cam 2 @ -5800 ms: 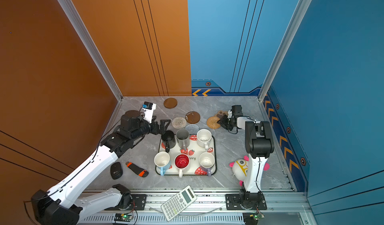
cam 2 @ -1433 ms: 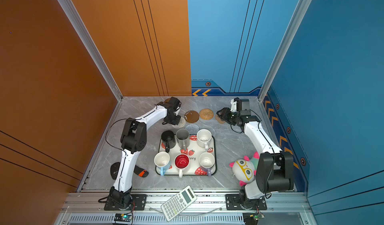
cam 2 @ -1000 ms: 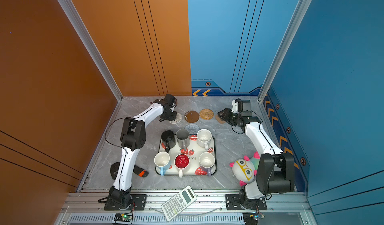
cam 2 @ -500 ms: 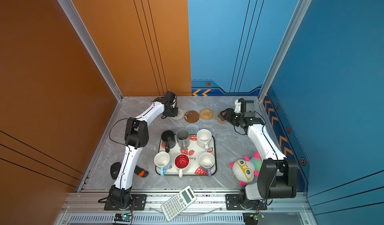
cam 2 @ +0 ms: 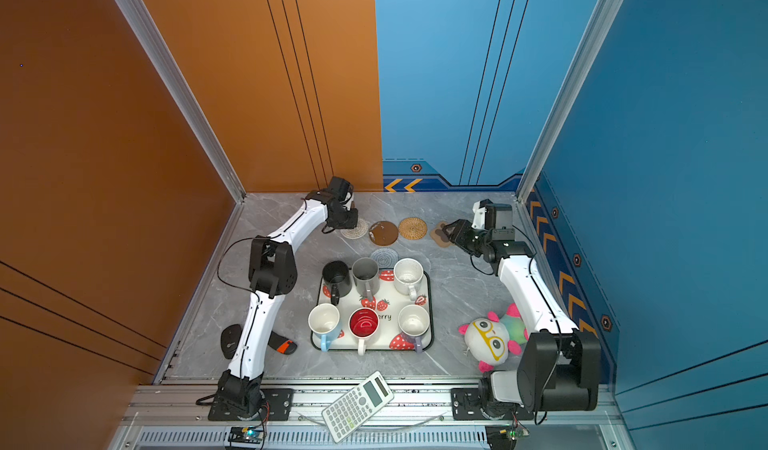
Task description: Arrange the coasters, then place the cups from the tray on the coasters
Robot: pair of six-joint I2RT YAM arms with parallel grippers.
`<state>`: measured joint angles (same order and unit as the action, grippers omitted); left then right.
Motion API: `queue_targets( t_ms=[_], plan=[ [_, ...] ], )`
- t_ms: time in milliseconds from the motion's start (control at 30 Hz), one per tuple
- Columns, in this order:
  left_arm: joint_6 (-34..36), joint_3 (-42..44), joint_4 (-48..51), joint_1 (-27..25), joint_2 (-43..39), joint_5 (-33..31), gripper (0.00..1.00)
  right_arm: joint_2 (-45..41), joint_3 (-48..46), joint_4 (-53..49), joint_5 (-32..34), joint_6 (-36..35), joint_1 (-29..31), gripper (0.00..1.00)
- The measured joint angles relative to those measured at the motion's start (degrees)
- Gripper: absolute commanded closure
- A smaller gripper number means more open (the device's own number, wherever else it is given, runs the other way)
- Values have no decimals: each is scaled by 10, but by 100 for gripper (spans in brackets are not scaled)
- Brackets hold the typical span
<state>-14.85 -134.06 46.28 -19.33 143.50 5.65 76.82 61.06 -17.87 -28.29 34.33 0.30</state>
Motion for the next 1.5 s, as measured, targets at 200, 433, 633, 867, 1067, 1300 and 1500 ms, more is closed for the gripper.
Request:
queue_targets(
  t_ms=[200,433,633,867,1067,1300,1500],
  plan=[
    [11,10,3,-45,-62,41,80,-20,-7,-2,0,0,-9,52],
    [45,29,29,-127,-69,96,82,-20,-24,-2,-4,0,-9,52],
    [63,29,65,-141,-37,114,82,-25,-30,-2,-5,0,-10,52],
    [76,29,90,-127,-3,111,86,-28,-36,-1,-7,0,-10,52],
    [76,28,93,-119,16,110,88,-27,-41,-1,-7,0,-10,52],
    [75,12,97,-117,26,97,89,-27,-47,1,-13,0,-11,52],
    [66,-19,97,-106,44,95,90,-27,-52,5,-15,0,-17,52]
  ],
)
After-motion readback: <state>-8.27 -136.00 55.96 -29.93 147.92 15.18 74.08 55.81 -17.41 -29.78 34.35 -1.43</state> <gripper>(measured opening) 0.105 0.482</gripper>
